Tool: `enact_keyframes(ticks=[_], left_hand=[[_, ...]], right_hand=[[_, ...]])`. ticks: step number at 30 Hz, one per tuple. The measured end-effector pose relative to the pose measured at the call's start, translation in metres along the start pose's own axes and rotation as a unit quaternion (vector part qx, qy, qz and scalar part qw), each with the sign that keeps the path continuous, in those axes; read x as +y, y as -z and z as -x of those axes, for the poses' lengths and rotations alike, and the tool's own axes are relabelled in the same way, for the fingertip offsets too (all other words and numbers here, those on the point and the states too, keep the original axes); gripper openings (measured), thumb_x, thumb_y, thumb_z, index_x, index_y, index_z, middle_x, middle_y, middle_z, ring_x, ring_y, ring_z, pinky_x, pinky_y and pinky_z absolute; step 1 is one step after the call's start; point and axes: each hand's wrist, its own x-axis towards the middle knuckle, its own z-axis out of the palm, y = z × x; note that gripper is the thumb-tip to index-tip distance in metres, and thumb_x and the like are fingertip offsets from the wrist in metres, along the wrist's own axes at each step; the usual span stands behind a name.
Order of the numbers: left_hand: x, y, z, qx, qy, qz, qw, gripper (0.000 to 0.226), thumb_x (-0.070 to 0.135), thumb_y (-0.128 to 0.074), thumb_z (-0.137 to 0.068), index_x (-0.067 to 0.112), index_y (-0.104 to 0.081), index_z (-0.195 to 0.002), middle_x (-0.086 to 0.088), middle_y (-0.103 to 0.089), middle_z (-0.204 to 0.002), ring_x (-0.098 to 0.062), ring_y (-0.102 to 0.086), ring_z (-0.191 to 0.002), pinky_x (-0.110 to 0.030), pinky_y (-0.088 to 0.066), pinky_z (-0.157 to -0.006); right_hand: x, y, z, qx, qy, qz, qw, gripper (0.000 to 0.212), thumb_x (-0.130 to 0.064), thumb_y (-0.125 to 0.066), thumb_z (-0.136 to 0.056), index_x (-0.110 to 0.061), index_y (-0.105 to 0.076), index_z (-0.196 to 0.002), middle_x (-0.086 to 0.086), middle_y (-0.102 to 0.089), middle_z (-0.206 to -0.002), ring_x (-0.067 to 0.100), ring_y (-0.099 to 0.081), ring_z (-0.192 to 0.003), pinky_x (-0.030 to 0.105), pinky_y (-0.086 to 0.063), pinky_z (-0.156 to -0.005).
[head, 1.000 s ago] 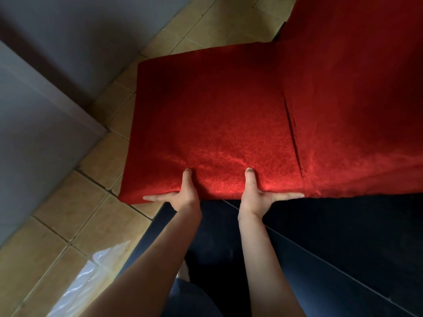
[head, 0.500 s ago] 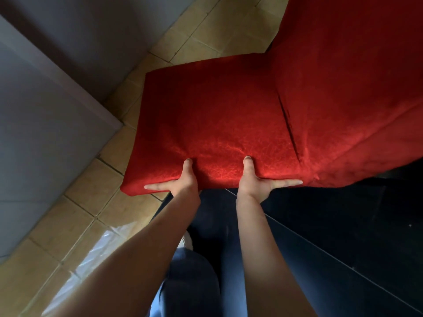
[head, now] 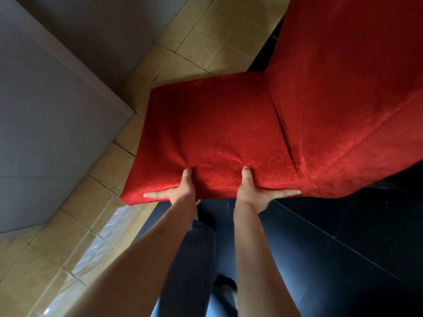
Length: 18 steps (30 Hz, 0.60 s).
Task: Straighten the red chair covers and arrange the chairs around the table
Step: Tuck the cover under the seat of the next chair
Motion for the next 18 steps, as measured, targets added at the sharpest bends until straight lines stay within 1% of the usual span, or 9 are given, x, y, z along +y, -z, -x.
enact_keyframes(ticks=[2,4,5,7,9,12,14,16,18], left_hand=[[-0.002,0.012,0.006,-0.009,0.011,-0.006,1.0,0.122,0.038,-0.078,-0.073,0.032,0.018,-0.148,0.001,-0.047,-0.106,-0.013,-0.054,-0.068,-0.043,-0.055,-0.079],[-0.004,0.025,0.013,-0.016,0.018,-0.006,1.0,0.116,0.036,-0.078,-0.074,0.028,0.011,-0.149,-0.005,-0.054,-0.117,-0.023,-0.063,-0.085,-0.043,-0.056,-0.08],[-0.005,0.032,0.017,-0.015,0.022,-0.009,1.0,0.114,0.035,-0.078,-0.075,0.026,0.009,-0.149,-0.009,-0.055,-0.123,-0.027,-0.064,-0.094,-0.045,-0.057,-0.08],[-0.009,0.047,0.02,-0.01,0.025,-0.018,0.999,0.112,0.034,-0.077,-0.076,0.024,0.007,-0.149,-0.013,-0.054,-0.127,-0.029,-0.063,-0.101,-0.047,-0.057,-0.08],[-0.01,0.062,0.025,-0.007,0.025,-0.025,0.999,0.112,0.034,-0.077,-0.076,0.023,0.006,-0.15,-0.011,-0.055,-0.123,-0.028,-0.064,-0.094,-0.045,-0.058,-0.073],[-0.013,0.084,0.036,0.002,0.025,-0.037,0.999,0.117,0.034,-0.077,-0.073,0.029,0.011,-0.149,-0.003,-0.051,-0.104,-0.016,-0.056,-0.068,-0.031,-0.05,-0.051],[-0.014,0.101,0.043,0.01,0.04,-0.046,0.998,0.114,0.036,-0.077,-0.073,0.028,0.007,-0.149,-0.005,-0.053,-0.105,-0.013,-0.054,-0.066,-0.028,-0.046,-0.048],[-0.016,0.115,0.044,0.0,0.059,-0.074,0.995,0.103,0.04,-0.075,-0.075,0.022,-0.005,-0.149,-0.007,-0.056,-0.115,-0.015,-0.054,-0.067,-0.028,-0.045,-0.048],[-0.017,0.126,0.041,-0.001,0.057,-0.098,0.994,0.101,0.041,-0.074,-0.076,0.02,-0.007,-0.148,-0.006,-0.055,-0.108,-0.016,-0.053,-0.066,-0.028,-0.045,-0.047]], right_hand=[[0.0,0.01,0.012,0.007,-0.006,-0.002,1.0,0.136,-0.029,-0.085,-0.07,-0.042,0.03,-0.142,-0.015,-0.046,-0.085,-0.001,-0.052,-0.071,0.027,-0.045,-0.078],[0.001,0.019,0.025,0.02,-0.008,-0.001,1.0,0.136,-0.028,-0.085,-0.07,-0.042,0.029,-0.143,-0.014,-0.045,-0.086,0.001,-0.053,-0.071,0.026,-0.045,-0.077],[0.002,0.023,0.031,0.028,-0.011,0.001,1.0,0.135,-0.029,-0.085,-0.07,-0.042,0.028,-0.143,-0.014,-0.044,-0.086,0.001,-0.052,-0.071,0.026,-0.045,-0.077],[0.005,0.032,0.044,0.04,-0.017,0.013,0.999,0.135,-0.03,-0.084,-0.07,-0.041,0.028,-0.143,-0.015,-0.04,-0.084,-0.001,-0.048,-0.068,0.025,-0.043,-0.077],[0.009,0.041,0.055,0.051,-0.022,0.028,0.998,0.135,-0.03,-0.084,-0.07,-0.04,0.028,-0.144,-0.016,-0.04,-0.082,-0.002,-0.047,-0.066,0.024,-0.043,-0.077],[0.011,0.057,0.074,0.051,-0.041,0.037,0.997,0.136,-0.031,-0.085,-0.07,-0.04,0.029,-0.143,-0.013,-0.041,-0.079,0.0,-0.048,-0.064,0.026,-0.045,-0.078],[0.013,0.068,0.09,0.061,-0.051,0.047,0.996,0.136,-0.033,-0.085,-0.069,-0.04,0.029,-0.143,-0.011,-0.041,-0.078,0.007,-0.05,-0.064,0.026,-0.045,-0.079],[0.018,0.073,0.103,0.078,-0.046,0.055,0.994,0.135,-0.033,-0.084,-0.07,-0.039,0.028,-0.144,-0.006,-0.046,-0.083,0.015,-0.052,-0.07,0.025,-0.043,-0.079],[0.021,0.077,0.117,0.102,-0.056,0.055,0.992,0.134,-0.032,-0.084,-0.071,-0.037,0.027,-0.146,0.002,-0.048,-0.093,0.017,-0.052,-0.075,0.022,-0.04,-0.079]])
